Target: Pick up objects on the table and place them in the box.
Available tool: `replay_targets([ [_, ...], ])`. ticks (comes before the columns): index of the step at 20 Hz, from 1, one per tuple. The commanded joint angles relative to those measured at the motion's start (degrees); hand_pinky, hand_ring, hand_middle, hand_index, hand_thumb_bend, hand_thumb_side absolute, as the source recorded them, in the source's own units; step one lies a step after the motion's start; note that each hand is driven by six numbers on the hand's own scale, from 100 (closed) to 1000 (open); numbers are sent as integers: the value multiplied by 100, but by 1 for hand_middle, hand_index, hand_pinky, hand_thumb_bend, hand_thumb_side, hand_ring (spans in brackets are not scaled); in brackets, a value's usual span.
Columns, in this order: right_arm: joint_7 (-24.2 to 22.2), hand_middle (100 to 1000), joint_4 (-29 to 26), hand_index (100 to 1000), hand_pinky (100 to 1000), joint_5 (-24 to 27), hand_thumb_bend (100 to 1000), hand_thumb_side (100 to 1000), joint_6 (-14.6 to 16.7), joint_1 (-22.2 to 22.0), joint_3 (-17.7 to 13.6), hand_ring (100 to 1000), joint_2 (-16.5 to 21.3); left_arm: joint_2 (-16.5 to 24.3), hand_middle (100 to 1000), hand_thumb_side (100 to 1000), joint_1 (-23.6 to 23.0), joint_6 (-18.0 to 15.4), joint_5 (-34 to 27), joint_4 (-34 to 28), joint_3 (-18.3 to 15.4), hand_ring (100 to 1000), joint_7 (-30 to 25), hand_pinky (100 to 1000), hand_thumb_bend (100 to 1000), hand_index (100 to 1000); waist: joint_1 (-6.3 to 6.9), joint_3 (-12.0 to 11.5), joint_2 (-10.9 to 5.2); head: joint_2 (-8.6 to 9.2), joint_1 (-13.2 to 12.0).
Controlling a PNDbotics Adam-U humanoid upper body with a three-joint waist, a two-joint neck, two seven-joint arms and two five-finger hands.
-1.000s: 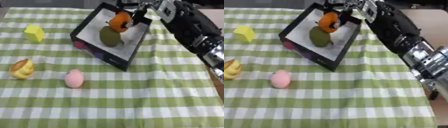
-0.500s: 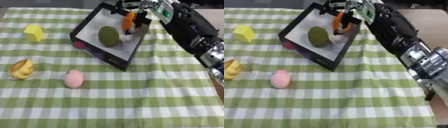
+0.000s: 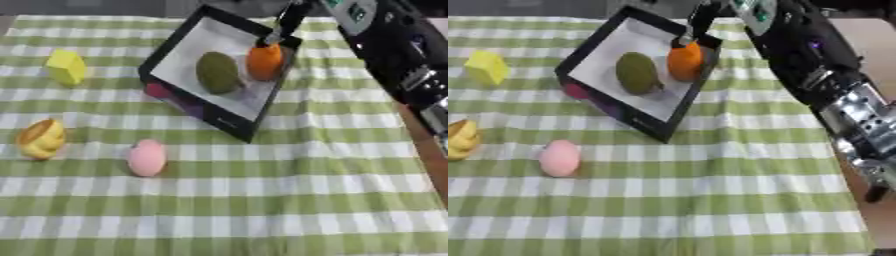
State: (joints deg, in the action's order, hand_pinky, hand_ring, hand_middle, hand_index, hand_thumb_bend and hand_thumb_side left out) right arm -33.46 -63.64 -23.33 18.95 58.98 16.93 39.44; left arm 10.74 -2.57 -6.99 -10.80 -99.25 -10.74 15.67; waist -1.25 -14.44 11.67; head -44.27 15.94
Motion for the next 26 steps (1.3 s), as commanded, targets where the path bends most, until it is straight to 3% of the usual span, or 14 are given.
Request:
replay_targets([
  [1,118,761,-911,853,934,889,430,144,-576,-143,-233,850,620,318,720,787,63,-30,39,-93,-20,667,-3,988,264,803,-23,39,-168,15,-81],
  [2,232,746,-1194,834,937,1200,317,200,-797,-294,-309,843,764,392,722,782,98,-38,50,-98,-15,668,-4,987,260,803,-17,65,-167,15,-103],
  [3,406,744,-1497,830,940,1567,282,218,-1024,-484,-406,842,913,477,722,780,140,-47,62,-104,-5,668,-8,987,258,804,-11,92,-165,15,-123],
  [5,698,742,-2026,826,942,2178,254,233,-1420,-794,-519,841,1145,585,723,779,195,-56,75,-108,14,668,-17,986,257,804,-8,113,-160,15,-134],
  [7,831,742,-2348,826,942,2471,254,233,-1700,-927,-545,841,1259,617,723,779,213,-60,77,-106,23,668,-22,986,257,804,-9,111,-159,15,-131],
  [8,877,736,-2454,809,963,2554,100,438,-1791,-984,-577,842,1263,651,749,740,245,-78,95,-134,36,680,-40,982,246,818,18,139,-150,15,-171],
  [10,1021,747,-2692,816,971,2724,108,442,-1881,-1204,-779,853,1208,855,755,701,423,-78,218,-266,34,687,-107,977,266,828,102,329,-128,15,-307],
  [13,1273,748,-3028,814,977,2983,237,330,-1786,-1609,-1179,855,994,1255,758,647,683,91,463,-417,115,695,-214,967,293,846,188,532,-123,15,-457],
  [20,1927,741,-3583,811,979,3639,284,283,-1745,-2672,-2236,849,664,2318,772,551,1187,728,1117,28,758,725,-785,959,377,855,313,663,-131,15,-723],
  [21,2024,735,-3660,807,979,3736,284,283,-1786,-2830,-2351,844,648,2476,773,507,1249,825,1214,158,864,740,-881,961,431,851,325,661,-136,15,-750],
  [26,2471,730,-4071,804,980,4114,275,296,-1933,-3557,-2516,840,655,3202,784,457,1824,1267,1661,851,1527,766,-1328,952,530,849,356,634,-194,15,-725],
])
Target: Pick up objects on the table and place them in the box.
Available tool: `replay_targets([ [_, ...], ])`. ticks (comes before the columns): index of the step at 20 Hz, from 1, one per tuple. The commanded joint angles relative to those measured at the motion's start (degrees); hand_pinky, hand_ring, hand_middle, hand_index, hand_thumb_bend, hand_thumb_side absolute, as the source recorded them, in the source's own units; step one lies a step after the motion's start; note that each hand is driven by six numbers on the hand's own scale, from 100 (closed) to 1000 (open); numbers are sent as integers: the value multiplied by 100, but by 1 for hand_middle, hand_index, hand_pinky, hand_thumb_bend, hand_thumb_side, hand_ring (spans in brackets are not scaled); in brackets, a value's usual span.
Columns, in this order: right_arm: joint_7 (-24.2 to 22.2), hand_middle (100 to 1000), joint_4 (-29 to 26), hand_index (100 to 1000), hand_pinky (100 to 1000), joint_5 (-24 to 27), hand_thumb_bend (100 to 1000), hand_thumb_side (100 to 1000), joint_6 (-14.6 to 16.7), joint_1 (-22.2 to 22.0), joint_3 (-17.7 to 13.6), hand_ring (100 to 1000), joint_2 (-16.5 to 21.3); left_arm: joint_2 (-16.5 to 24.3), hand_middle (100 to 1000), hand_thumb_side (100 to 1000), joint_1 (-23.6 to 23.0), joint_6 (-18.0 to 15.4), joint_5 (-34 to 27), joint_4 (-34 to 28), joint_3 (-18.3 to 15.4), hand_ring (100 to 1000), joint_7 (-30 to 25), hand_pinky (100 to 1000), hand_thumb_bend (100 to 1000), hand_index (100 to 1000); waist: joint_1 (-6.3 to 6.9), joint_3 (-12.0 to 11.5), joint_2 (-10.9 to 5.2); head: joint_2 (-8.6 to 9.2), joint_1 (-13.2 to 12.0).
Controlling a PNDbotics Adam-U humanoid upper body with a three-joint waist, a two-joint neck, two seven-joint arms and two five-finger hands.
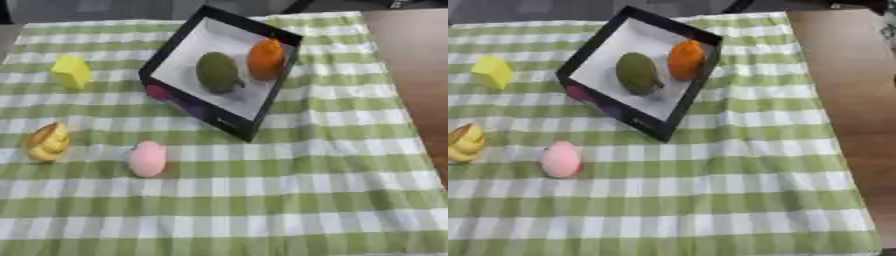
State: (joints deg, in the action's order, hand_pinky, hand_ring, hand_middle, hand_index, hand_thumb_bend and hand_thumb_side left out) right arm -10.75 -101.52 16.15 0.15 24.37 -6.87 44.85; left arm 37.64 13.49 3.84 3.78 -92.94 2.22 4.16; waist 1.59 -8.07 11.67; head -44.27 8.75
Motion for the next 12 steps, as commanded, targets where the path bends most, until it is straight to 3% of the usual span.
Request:
replay_targets([
  [1,290,729,-384,803,980,182,276,299,-75,-242,-138,839,113,658,784,455,358,224,292,337,374,772,-267,947,550,849,75,-6,-203,15,7],
  [7,729,724,-1002,800,981,86,276,311,-134,-1073,-153,836,84,1559,796,464,909,-188,749,505,1273,800,-822,939,633,855,66,-55,-211,15,106],
  [10,776,722,-1079,798,982,42,274,316,-214,-1209,-148,834,53,2013,798,442,1023,-466,633,381,1724,807,-1101,942,664,854,67,-78,-198,15,129],
  [12,774,719,-1087,797,982,27,275,318,-250,-1233,-137,833,35,2303,794,374,1018,-605,480,267,1902,808,-1279,939,685,849,60,-74,-192,15,129],
])
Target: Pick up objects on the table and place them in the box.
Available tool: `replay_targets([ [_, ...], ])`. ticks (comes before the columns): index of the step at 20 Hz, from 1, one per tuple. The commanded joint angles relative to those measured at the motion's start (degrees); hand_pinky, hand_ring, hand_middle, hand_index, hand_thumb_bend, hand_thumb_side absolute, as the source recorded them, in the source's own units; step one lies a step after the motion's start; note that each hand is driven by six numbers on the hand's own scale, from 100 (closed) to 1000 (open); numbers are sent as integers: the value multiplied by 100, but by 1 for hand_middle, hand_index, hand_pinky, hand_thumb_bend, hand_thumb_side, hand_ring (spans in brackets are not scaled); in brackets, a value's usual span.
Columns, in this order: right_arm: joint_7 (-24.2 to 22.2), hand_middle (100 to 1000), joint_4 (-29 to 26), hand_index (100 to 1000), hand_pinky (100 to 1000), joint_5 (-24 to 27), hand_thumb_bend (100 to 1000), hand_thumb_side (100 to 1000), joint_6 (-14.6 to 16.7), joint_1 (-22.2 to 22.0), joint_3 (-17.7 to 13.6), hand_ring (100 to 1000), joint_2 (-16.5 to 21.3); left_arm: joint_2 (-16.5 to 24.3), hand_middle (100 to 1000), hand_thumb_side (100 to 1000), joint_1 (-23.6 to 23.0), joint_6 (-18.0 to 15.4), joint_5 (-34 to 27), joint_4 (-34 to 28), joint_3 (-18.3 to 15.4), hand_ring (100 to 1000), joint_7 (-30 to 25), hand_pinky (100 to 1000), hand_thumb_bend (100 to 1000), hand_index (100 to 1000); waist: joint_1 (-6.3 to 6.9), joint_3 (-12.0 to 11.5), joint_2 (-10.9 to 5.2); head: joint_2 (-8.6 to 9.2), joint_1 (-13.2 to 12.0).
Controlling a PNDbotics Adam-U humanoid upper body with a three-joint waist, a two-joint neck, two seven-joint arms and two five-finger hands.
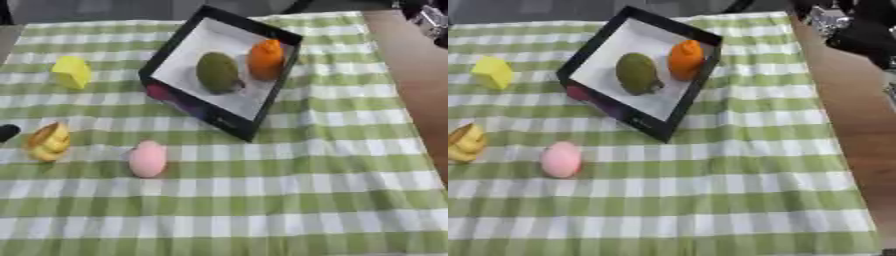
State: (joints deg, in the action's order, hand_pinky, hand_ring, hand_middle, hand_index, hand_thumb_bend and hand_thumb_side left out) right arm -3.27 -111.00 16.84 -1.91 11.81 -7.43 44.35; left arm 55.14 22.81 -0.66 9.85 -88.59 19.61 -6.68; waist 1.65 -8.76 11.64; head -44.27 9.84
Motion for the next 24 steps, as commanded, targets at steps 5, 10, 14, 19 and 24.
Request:
replay_targets([
  [5,-6,715,-137,795,982,-36,274,320,-69,38,-47,829,41,1306,765,161,-193,83,-580,-664,52,813,-658,938,686,837,22,52,-177,15,-69],
  [10,-67,711,-119,794,982,-5,274,322,-100,84,-3,826,-28,1662,748,100,-145,557,-895,-836,-53,805,-1139,928,633,823,1,119,-181,15,-177],
  [14,-101,708,-108,793,983,5,275,323,-117,93,13,824,-53,1430,747,100,274,948,-819,-668,248,804,-1419,920,631,818,6,154,-192,15,-232],
  [19,-120,705,-102,792,983,14,274,325,-137,89,12,822,-81,1126,752,100,654,1214,-625,-381,597,803,-1629,915,640,819,16,170,-176,15,-263],
  [24,-135,705,-98,791,984,11,274,327,-156,93,11,822,-94,1065,759,100,652,1217,-637,-262,689,801,-1699,914,673,826,27,157,-141,15,-239],
])
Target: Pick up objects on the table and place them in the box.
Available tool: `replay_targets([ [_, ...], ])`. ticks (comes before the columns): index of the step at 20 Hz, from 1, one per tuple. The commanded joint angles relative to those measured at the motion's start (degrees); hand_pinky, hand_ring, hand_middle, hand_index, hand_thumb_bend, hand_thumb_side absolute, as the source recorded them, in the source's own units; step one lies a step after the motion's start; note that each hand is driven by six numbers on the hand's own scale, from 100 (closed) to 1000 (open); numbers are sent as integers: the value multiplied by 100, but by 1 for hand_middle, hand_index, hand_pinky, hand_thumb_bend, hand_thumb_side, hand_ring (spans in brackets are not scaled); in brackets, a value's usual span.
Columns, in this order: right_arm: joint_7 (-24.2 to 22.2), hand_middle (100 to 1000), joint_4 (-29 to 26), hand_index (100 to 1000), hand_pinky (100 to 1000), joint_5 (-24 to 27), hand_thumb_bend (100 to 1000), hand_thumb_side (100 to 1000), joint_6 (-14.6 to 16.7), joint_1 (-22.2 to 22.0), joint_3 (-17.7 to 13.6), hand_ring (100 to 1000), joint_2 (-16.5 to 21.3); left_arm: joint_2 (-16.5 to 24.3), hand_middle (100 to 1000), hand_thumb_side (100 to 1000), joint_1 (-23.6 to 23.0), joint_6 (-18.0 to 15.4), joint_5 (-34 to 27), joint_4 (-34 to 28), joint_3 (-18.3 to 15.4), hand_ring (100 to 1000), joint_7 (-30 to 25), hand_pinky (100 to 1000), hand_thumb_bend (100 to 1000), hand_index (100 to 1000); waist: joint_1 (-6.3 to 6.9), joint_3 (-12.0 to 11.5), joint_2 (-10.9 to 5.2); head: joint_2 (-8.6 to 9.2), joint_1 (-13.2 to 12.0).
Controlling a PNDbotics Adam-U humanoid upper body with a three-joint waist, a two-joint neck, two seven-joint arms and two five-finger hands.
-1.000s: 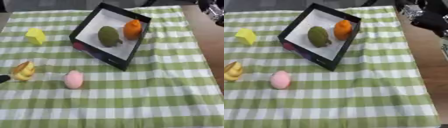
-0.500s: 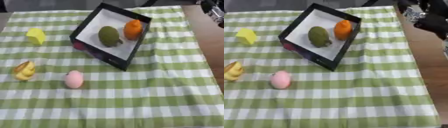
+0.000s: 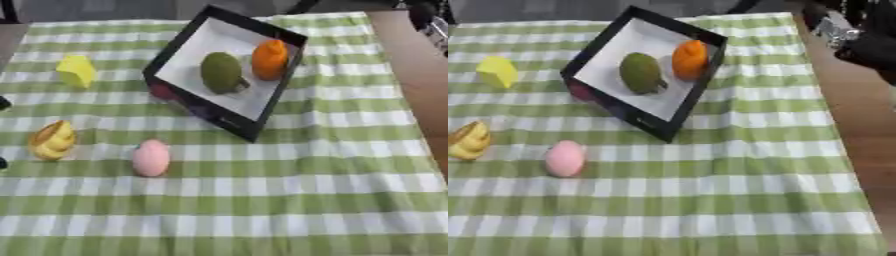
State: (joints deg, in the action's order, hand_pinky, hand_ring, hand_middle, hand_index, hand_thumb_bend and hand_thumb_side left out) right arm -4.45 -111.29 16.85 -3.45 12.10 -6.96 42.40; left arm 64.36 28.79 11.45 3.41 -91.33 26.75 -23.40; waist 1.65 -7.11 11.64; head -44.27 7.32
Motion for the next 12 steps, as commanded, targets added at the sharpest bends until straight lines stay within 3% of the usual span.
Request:
replay_targets([
  [1,-21,705,-68,791,984,10,274,327,-4,65,-35,822,100,154,760,114,37,6,-9,-10,-23,800,-25,914,701,832,28,-9,-138,15,15],
  [6,-45,705,-55,790,984,-2,275,329,-13,64,-26,822,93,279,762,194,-130,57,-85,-380,2,800,33,914,746,840,20,3,-118,15,31],
  [12,-79,705,-53,790,984,1,276,330,-17,74,-8,822,83,344,758,185,-244,430,-141,-785,27,793,387,914,734,842,5,14,-114,15,77],
])
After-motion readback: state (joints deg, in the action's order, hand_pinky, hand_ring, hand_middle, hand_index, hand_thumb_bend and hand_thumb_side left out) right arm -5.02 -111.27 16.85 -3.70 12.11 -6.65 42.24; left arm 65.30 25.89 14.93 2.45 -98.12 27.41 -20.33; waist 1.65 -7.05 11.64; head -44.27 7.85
